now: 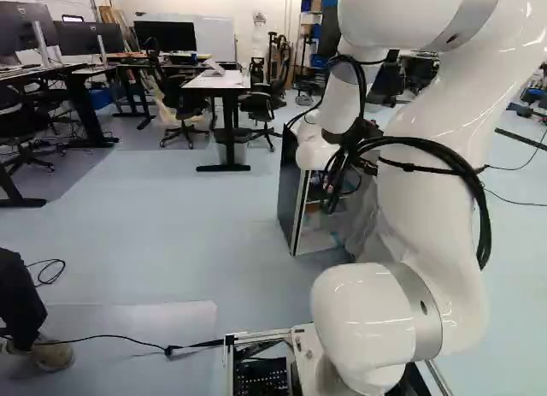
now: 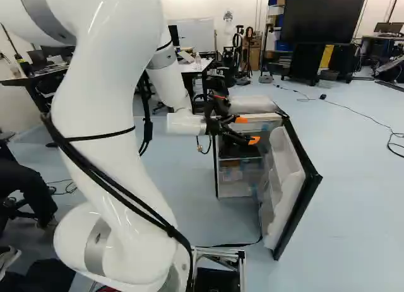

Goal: Open the fridge door

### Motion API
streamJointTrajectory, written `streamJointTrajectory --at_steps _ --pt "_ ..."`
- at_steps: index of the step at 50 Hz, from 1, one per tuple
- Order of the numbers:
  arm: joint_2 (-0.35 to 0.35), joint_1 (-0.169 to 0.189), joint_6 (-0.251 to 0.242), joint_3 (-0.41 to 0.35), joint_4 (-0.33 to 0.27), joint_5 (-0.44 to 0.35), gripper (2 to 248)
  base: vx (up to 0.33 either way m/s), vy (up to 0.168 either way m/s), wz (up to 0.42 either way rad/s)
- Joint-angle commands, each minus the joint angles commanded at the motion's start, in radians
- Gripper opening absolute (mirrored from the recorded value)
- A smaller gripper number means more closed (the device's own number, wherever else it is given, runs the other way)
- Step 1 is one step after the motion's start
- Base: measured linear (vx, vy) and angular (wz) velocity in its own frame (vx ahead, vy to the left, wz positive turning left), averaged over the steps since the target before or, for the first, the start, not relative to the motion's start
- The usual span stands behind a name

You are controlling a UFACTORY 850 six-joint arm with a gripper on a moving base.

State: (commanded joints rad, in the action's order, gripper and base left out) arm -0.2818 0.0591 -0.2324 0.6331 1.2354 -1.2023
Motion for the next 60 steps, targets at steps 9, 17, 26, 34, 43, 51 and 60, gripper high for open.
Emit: streamJointTrajectory --at_steps 9,17,26,34,43,51,60 --pt "0.045 -0.005 0.019 -0.044 -0.099 0.026 247 0.0 0.0 0.0" --pt "0.089 -0.009 0.037 -0.086 -0.195 0.052 247 0.0 0.0 0.0" --pt "0.141 -0.015 0.059 -0.138 -0.311 0.083 247 0.0 0.0 0.0" --pt "0.191 -0.02 0.079 -0.186 -0.421 0.112 247 0.0 0.0 0.0" --pt "0.245 -0.026 0.102 -0.239 -0.54 0.144 247 0.0 0.0 0.0" --pt "0.289 -0.03 0.12 -0.281 -0.636 0.17 247 0.0 0.0 0.0" --pt "0.334 -0.035 0.138 -0.325 -0.736 0.196 247 0.0 0.0 0.0"
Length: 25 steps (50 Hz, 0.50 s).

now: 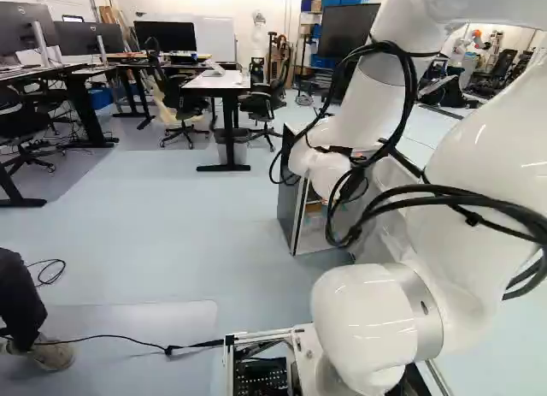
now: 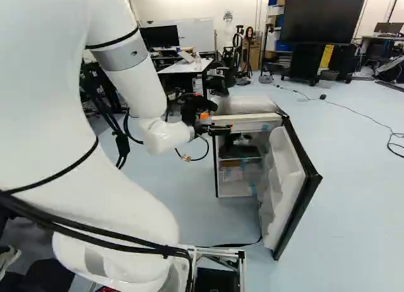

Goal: Open the fridge door

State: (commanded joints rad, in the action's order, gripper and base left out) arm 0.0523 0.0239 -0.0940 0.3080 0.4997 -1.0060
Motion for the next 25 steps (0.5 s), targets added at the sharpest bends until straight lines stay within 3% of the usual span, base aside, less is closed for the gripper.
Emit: streamJointTrajectory --at_steps 25 --pt "0.104 -0.011 0.043 -0.101 -0.229 0.061 247 0.0 0.0 0.0"
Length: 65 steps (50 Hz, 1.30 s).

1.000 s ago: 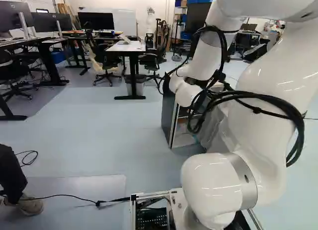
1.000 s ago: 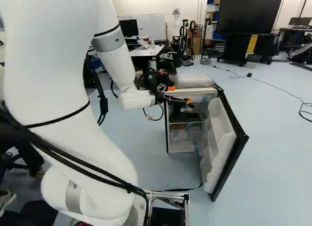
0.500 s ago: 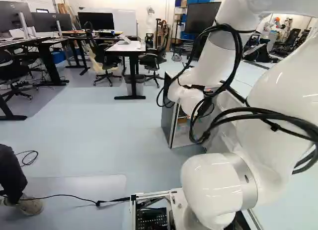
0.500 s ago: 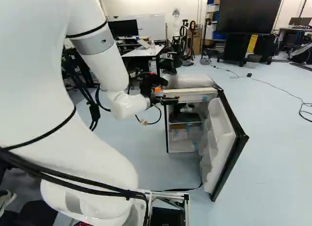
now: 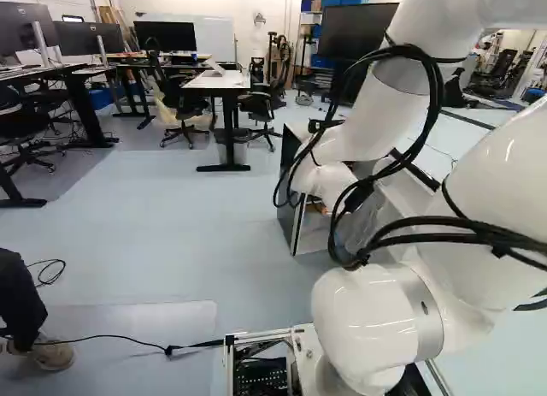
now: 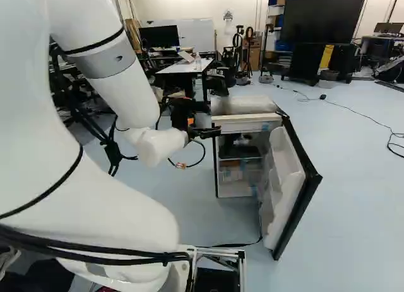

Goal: Open the fridge door

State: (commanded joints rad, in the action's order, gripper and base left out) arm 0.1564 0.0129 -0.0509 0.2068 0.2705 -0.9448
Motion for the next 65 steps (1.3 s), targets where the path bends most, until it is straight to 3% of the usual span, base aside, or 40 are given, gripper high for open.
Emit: streamJointTrajectory --at_steps 35,65 --pt "0.093 -0.01 0.039 -0.091 -0.205 0.055 247 0.0 0.0 0.0" --pt "0.122 -0.013 0.051 -0.119 -0.269 0.072 247 0.0 0.0 0.0"
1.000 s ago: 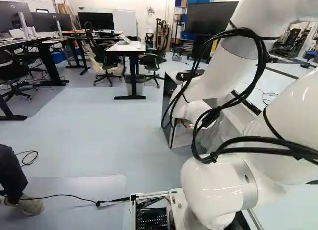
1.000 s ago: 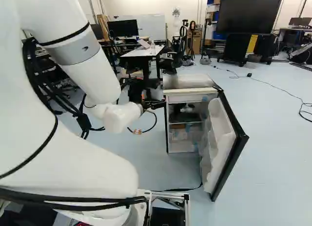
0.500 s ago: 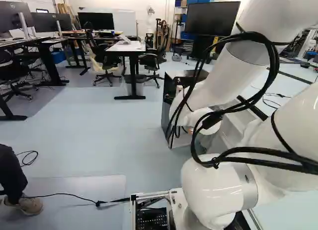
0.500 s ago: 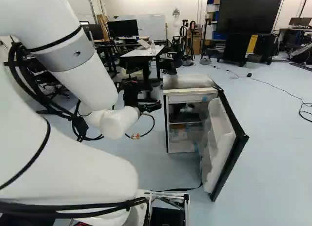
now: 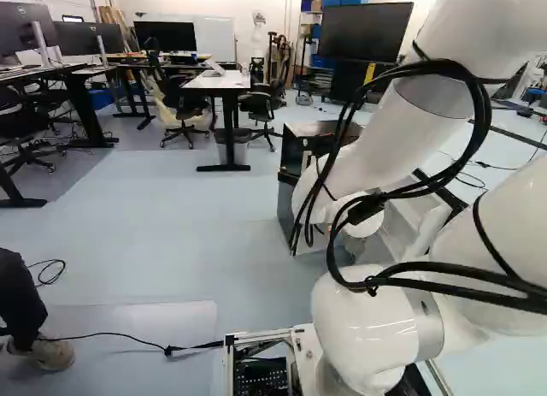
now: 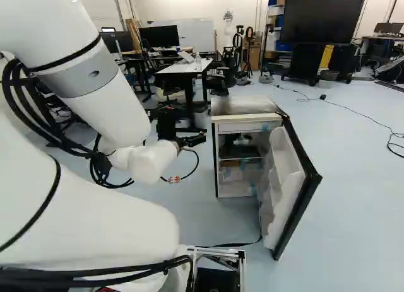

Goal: Open the fridge door

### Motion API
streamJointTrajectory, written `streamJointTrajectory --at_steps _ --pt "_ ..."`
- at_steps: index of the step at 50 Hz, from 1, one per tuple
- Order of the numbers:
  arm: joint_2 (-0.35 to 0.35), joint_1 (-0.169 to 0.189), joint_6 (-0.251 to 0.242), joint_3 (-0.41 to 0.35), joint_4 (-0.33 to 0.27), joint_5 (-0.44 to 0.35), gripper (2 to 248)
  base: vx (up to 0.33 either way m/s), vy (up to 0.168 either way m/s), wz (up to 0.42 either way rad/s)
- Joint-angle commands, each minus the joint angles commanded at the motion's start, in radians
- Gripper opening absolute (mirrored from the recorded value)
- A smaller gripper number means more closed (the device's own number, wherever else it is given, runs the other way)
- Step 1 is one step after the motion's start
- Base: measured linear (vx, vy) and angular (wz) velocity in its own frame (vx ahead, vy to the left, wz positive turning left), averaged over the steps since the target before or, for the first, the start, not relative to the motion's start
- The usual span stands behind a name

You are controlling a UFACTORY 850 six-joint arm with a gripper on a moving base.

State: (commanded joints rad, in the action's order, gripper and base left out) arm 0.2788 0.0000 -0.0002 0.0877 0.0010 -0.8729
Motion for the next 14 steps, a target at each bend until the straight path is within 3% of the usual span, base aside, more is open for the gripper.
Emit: streamJointTrajectory --at_steps 14 --pt "0.0 0.0 0.0 0.0 -0.001 0.0 247 0.0 0.0 0.0"
